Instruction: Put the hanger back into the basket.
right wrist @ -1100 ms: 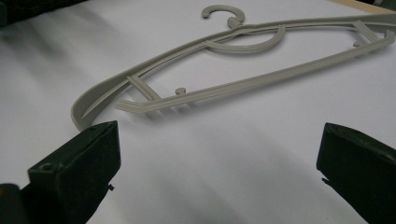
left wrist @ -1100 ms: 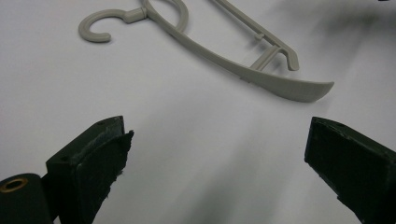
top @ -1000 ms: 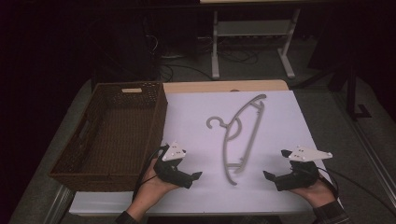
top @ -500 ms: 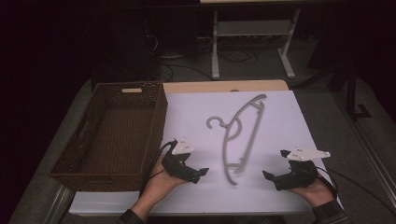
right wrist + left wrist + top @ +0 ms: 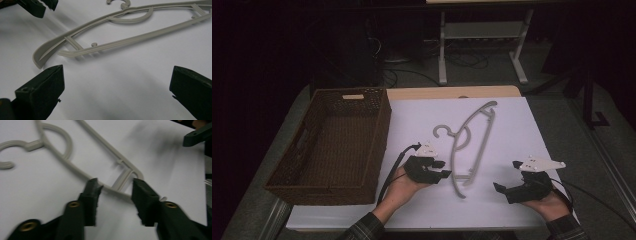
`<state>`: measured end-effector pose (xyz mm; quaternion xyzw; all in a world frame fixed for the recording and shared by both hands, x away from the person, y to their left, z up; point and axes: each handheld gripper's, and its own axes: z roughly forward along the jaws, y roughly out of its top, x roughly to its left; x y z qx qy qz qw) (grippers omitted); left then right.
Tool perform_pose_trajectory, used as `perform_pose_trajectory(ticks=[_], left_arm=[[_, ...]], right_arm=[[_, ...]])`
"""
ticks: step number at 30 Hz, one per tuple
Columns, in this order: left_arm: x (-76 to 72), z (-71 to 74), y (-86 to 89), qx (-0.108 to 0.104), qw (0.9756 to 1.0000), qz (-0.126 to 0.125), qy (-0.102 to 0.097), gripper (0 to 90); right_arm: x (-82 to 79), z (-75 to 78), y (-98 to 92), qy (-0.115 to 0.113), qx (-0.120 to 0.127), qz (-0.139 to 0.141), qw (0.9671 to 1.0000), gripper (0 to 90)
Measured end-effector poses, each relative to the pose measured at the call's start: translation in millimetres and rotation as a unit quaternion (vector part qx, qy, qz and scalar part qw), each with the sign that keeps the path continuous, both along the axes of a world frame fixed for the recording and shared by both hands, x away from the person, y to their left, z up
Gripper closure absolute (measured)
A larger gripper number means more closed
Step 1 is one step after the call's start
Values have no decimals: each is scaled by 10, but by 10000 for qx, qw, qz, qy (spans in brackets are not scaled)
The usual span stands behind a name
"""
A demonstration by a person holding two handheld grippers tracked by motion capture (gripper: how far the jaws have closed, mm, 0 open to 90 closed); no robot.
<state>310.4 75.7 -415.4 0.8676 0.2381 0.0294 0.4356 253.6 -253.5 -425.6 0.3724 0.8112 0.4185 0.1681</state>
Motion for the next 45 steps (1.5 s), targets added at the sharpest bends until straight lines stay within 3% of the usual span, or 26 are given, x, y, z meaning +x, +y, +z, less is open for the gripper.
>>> perform_pose_trajectory(ticks=[1,2,3,5,12,17,21,22,29,34,45], left_arm=[[1,-4,-23,-9,10000,-41,24,649],[-3,-7,-58,-33,9999,-68,71,742],[-7,-9,-90,-41,9999,-126,107,742],[-17,-11,-157,-56,9995,-231,188,876],[-87,-67,-404,-14,9980,-562,277,900],[-237,-125,-596,94,9949,-937,361,900],[-286,-171,-659,227,9941,-1008,325,900],[-287,-211,-673,332,9942,-970,318,900],[-263,-264,-631,465,9940,-892,425,900],[-218,-243,-527,501,9951,-704,489,900],[-174,-222,-312,695,9949,-548,477,900]], right_arm=[[0,0,0,0,0,0,10000,0],[2,0,-1,-1,0,-14,10000,0],[2,0,-1,-1,0,-14,10000,0],[0,-1,-2,8,-1,-26,10000,0],[0,-4,-4,27,1,-40,10000,0],[3,-12,-9,45,1,-38,10000,0],[5,-17,-9,51,-9,-36,10000,0],[6,-15,-12,53,-3,-37,10000,0],[7,-15,-14,50,-6,-40,10000,0],[8,-18,-12,57,-8,-37,10000,0],[11,-22,-17,65,-1,-50,10000,0]])
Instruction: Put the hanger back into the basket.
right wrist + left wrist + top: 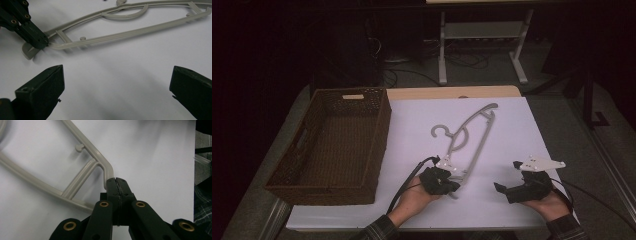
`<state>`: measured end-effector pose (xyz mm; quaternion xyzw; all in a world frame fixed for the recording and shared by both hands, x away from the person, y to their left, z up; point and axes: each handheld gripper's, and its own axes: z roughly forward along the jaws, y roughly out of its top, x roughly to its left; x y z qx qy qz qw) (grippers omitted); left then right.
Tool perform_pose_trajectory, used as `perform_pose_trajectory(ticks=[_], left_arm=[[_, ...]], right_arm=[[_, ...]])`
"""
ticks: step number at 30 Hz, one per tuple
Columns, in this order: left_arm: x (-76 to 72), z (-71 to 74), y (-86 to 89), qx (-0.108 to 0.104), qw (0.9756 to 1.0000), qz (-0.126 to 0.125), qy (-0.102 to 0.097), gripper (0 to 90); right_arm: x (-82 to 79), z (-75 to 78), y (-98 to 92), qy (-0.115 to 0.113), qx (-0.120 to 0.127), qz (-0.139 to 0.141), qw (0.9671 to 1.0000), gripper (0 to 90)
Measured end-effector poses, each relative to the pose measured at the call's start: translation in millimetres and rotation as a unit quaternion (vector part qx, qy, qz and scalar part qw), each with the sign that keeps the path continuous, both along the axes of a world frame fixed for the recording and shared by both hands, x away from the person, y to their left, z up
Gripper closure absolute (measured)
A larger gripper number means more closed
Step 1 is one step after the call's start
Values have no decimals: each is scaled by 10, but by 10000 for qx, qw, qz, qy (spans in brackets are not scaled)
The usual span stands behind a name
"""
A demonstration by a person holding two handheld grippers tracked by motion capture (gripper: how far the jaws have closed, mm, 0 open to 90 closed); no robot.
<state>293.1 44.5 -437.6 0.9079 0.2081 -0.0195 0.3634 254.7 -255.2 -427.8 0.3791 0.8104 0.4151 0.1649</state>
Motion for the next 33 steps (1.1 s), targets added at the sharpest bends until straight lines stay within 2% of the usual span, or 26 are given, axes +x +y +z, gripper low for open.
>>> perform_pose_trajectory(ticks=[5,7,8,10,11,14,15,17,21,25,26,27,28,29,30,31,32,33], left_arm=[[35,29,199,104,9998,174,-55,900],[79,20,382,165,9990,410,-45,900],[79,20,382,165,9990,410,-45,900],[96,5,487,168,9984,531,-25,900],[104,1,567,274,9976,629,-86,900],[112,-6,629,332,9966,739,-127,900],[125,-6,689,327,9959,838,-103,900],[127,-5,710,321,9955,885,-121,900],[130,0,743,265,9955,900,-115,900],[122,51,786,-23,9954,944,-140,895],[116,68,799,-100,9951,972,-171,861],[106,96,820,-185,9948,970,-253,769],[106,96,820,-185,9948,970,-253,716],[88,119,829,-283,9934,1031,-417,650],[88,119,829,-283,9934,1031,-417,584],[80,140,839,-367,9921,1084,-520,541],[80,140,839,-367,9921,1084,-520,481],[78,149,844,-380,9917,1091,-573,432]], right_arm=[[7,-3,4,14,-13,-15,10000,0],[11,-7,8,19,-25,-8,10000,0],[11,-7,8,19,-25,-8,10000,0],[14,-8,10,19,-29,-5,10000,0],[19,-10,14,21,-39,-5,10000,0],[25,-13,22,32,-53,-1,10000,0],[28,-15,25,32,-56,-1,10000,0],[29,-16,27,33,-58,1,10000,0],[47,-18,36,59,-68,13,10000,0],[144,5,29,199,7,-21,9998,22],[190,19,35,257,-5,-57,9997,41],[260,41,46,288,-36,-41,9996,93],[260,41,46,288,-36,-41,9996,93],[338,61,63,342,-100,-42,9994,155],[338,61,63,342,-100,-42,9994,155],[444,84,80,411,-104,-61,9991,219],[444,84,80,411,-104,-61,9991,219],[556,120,85,454,-121,-67,9989,301]])
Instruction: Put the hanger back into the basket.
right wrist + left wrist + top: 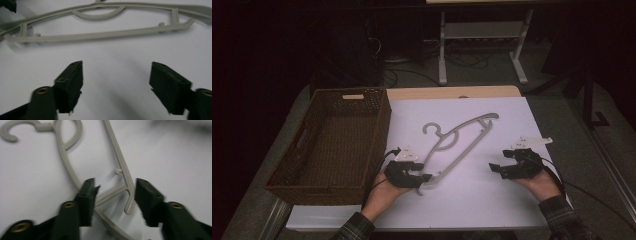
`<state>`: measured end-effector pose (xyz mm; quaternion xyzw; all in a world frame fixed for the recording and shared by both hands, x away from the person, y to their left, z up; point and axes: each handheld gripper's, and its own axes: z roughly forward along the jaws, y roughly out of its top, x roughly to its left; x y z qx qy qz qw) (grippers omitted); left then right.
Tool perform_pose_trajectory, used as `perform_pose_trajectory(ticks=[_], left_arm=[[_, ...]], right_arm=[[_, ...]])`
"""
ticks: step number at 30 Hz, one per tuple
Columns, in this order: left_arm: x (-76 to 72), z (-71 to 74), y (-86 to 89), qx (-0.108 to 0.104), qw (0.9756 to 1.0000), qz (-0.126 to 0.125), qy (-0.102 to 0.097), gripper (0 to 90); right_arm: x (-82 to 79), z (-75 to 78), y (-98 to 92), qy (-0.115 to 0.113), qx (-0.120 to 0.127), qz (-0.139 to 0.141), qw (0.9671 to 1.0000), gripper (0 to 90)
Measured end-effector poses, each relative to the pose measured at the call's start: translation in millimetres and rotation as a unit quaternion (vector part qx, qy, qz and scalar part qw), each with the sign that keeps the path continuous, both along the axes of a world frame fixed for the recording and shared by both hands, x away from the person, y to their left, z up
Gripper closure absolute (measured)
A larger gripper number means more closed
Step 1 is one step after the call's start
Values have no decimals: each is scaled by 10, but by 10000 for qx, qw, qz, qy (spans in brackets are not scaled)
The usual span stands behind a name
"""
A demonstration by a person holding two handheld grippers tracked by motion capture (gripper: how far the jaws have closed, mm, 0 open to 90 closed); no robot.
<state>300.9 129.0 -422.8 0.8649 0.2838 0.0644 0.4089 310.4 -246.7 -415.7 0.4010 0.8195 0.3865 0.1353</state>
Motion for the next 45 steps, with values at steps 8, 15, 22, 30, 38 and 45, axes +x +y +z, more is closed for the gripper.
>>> perform_pose_trajectory(ticks=[8,15,22,30,38,45], left_arm=[[-54,59,31,-171,9994,144,-276,183],[-106,60,45,-293,9990,206,-284,137],[-115,80,94,-412,9984,255,-297,89],[-112,98,120,-435,9979,322,-356,30],[-110,99,137,-433,9980,312,-332,31],[-103,111,158,-486,9977,353,-311,31]], right_arm=[[490,99,55,-51,-188,-151,9997,676],[899,78,142,79,-339,-200,9992,892],[1298,20,170,255,-493,-296,9980,895],[1582,-104,218,427,-704,-266,9962,896],[1674,-181,230,558,-890,-295,9940,896],[1677,-217,242,619,-913,-226,9936,896]])
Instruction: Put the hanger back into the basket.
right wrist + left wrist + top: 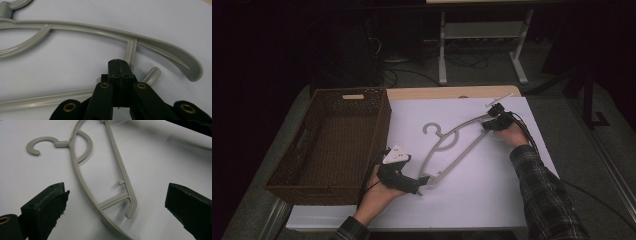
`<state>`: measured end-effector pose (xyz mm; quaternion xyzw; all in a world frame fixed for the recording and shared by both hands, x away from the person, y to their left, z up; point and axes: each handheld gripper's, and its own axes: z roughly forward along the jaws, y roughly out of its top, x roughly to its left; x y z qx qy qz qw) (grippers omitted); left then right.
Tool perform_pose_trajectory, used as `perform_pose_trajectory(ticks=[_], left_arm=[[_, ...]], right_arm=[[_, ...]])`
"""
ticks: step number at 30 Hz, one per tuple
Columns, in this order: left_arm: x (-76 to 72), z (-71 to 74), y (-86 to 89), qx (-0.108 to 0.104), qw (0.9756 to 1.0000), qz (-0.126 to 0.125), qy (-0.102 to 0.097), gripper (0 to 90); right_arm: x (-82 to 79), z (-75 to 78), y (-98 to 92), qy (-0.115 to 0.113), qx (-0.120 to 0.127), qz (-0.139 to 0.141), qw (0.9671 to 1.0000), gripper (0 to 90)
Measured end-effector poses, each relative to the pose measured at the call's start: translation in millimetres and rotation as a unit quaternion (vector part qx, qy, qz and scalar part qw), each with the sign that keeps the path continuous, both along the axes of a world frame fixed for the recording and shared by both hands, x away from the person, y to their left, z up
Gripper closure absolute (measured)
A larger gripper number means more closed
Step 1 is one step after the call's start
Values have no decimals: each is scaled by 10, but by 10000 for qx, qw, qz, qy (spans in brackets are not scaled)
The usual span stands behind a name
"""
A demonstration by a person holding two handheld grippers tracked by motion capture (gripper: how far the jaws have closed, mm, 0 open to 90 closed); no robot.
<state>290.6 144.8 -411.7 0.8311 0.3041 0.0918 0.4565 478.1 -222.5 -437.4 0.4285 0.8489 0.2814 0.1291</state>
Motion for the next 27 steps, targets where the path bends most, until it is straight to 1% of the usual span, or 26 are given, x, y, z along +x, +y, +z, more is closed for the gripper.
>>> perform_pose_trajectory(ticks=[3,4,5,7,8,10,13,18,19,20,22,23,24,27], left_arm=[[5,5,11,-12,10000,12,-5,31],[6,7,16,-11,10000,15,-2,31],[5,7,18,-19,10000,15,2,31],[5,6,19,-32,10000,5,14,31],[4,6,18,-32,10000,2,12,31],[3,5,17,-25,10000,1,21,31],[3,5,15,-23,10000,1,26,31],[4,4,2,-28,10000,2,12,41],[6,4,-5,-27,10000,-10,13,41],[6,4,-5,-27,10000,-10,13,41],[10,2,-9,-23,10000,-18,21,41],[15,1,-10,-17,10000,-27,25,41],[15,1,-10,-17,10000,-27,25,41],[22,3,-4,-34,10000,-4,45,41]], right_arm=[[-1,-26,8,75,-47,41,10000,897],[-9,-17,-11,126,-49,13,9999,897],[-9,-17,-11,126,-49,13,9999,897],[-56,5,-63,191,-70,-24,9998,897],[-56,5,-63,191,-70,-24,9998,897],[-106,13,-101,207,-97,-17,9997,897],[-204,15,-168,231,-114,-28,9997,897],[-400,12,-303,207,-131,6,9997,898],[-497,15,-359,193,-113,9,9998,898],[-497,15,-359,193,-113,9,9998,898],[-576,16,-399,168,-95,-13,9998,898],[-680,14,-447,142,-68,-42,9999,898],[-680,14,-447,142,-68,-42,9999,898],[-809,20,-491,161,-64,-70,9998,898]])
